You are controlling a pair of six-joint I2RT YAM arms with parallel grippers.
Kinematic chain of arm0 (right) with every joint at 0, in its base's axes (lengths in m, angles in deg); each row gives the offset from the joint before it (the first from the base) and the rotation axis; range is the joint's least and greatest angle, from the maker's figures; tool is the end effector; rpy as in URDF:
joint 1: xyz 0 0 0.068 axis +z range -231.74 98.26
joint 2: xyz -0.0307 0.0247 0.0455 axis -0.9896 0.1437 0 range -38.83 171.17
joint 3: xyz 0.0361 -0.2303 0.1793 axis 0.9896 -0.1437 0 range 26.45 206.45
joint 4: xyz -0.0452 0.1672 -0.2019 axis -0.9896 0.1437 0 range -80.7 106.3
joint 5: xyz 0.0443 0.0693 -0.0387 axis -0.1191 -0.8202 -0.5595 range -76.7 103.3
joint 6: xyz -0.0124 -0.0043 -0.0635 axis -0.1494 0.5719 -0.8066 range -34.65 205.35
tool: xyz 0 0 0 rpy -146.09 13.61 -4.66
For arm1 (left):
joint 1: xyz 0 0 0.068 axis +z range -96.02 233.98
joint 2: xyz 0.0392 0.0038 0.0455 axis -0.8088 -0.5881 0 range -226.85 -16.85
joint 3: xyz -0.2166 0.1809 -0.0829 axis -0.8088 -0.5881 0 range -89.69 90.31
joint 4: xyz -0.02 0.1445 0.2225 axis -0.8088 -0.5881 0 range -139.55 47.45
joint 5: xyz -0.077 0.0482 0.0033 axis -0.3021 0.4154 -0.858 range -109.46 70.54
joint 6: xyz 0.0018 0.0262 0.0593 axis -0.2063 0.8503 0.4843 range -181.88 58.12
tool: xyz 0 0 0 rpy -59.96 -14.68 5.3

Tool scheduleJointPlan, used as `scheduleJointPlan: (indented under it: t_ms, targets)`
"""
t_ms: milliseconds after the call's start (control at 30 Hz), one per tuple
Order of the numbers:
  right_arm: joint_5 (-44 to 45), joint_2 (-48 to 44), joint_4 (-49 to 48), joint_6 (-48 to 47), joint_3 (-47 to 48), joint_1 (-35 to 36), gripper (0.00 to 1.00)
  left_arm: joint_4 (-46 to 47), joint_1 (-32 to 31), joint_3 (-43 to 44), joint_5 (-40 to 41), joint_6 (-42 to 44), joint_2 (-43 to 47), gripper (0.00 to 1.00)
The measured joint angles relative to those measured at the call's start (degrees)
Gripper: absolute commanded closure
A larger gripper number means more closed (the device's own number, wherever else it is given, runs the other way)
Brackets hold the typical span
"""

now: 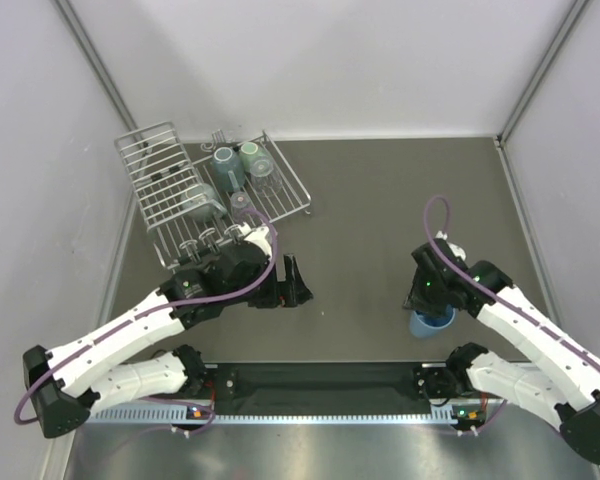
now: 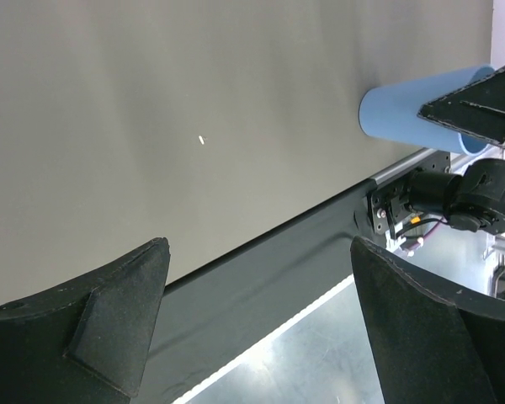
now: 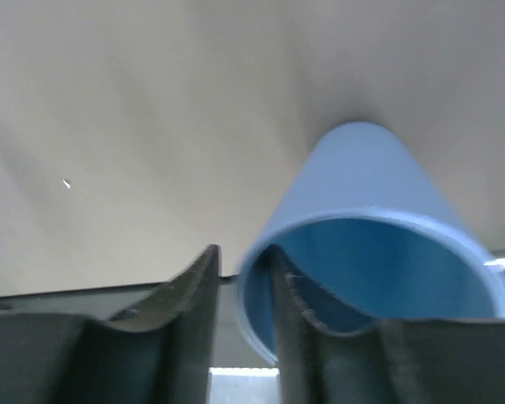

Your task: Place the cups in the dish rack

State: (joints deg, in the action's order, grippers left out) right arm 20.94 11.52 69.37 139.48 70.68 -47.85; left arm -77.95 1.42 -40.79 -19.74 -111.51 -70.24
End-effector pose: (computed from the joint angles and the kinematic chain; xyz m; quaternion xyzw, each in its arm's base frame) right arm 0.1221 0.0739 0.2530 0.1851 0.9587 0.0961 0.1933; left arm 0.1207 -0.1580 0.3033 0.0242 0.9056 -0.3309 0.2643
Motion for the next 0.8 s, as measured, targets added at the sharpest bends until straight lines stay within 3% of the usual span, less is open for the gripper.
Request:
scheduleJointPlan:
  t_ms: [67, 100, 200, 667, 767, 800]
  targets:
    - [0.5, 1.36, -0.96, 1.11, 0.02, 2.95, 0.77, 0.11, 0.0, 0.02, -0.33, 0.0, -0.42, 0.07]
    - [0.66, 2.08, -1.25, 1.62, 0.09, 4.24, 0.86, 0.17, 0.0, 0.02, -0.35, 0.0, -0.52, 0.07]
    - [3.15, 5.51, -1.38, 2.64, 2.56, 10.34, 1.0, 0.17, 0.0, 0.11, -0.2, 0.02, -0.61, 0.07]
    - [10.08, 29.7, -3.74, 3.93, 20.92, 31.74, 1.0, -2.47, 0.0, 1.66, 4.35, -0.83, 0.46, 0.07]
    - [10.88, 35.06, -4.07, 3.69, 25.38, 35.45, 0.94, -3.21, 0.0, 1.68, 5.35, -1.49, 1.27, 0.07]
    - [10.99, 36.48, -4.26, 3.52, 26.43, 36.26, 0.88, -3.52, 0.0, 1.68, 5.77, -1.62, 1.51, 0.07]
